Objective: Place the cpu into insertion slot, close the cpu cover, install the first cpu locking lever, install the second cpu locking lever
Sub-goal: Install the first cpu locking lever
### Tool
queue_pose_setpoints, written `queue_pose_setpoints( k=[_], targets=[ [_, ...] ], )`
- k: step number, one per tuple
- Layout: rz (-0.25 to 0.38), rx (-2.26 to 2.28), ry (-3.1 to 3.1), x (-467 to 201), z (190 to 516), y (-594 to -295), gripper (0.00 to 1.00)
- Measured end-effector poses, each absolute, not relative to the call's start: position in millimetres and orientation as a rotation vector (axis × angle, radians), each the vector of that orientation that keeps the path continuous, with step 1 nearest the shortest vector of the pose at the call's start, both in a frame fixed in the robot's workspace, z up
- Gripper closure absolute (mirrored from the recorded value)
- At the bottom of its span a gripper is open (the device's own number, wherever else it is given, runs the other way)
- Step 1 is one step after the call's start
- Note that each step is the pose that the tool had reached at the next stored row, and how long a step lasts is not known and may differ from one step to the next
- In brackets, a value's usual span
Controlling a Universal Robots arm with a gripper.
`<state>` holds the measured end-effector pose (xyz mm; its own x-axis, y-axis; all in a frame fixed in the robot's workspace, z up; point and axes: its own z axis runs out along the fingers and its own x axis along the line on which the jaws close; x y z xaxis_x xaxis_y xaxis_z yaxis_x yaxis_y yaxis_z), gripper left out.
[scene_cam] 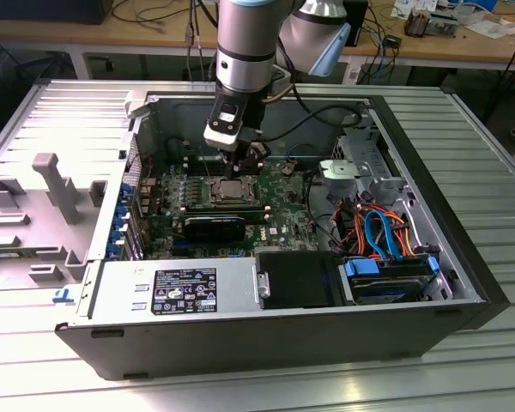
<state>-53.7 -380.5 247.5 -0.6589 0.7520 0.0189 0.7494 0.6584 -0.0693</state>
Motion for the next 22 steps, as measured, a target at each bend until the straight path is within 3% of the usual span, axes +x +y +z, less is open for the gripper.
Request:
queue_pose_setpoints(
  k=[22],
  targets=[
    [0.088, -1.133, -2.882, -53.7, 247.5, -380.5, 0.89]
  ],
)
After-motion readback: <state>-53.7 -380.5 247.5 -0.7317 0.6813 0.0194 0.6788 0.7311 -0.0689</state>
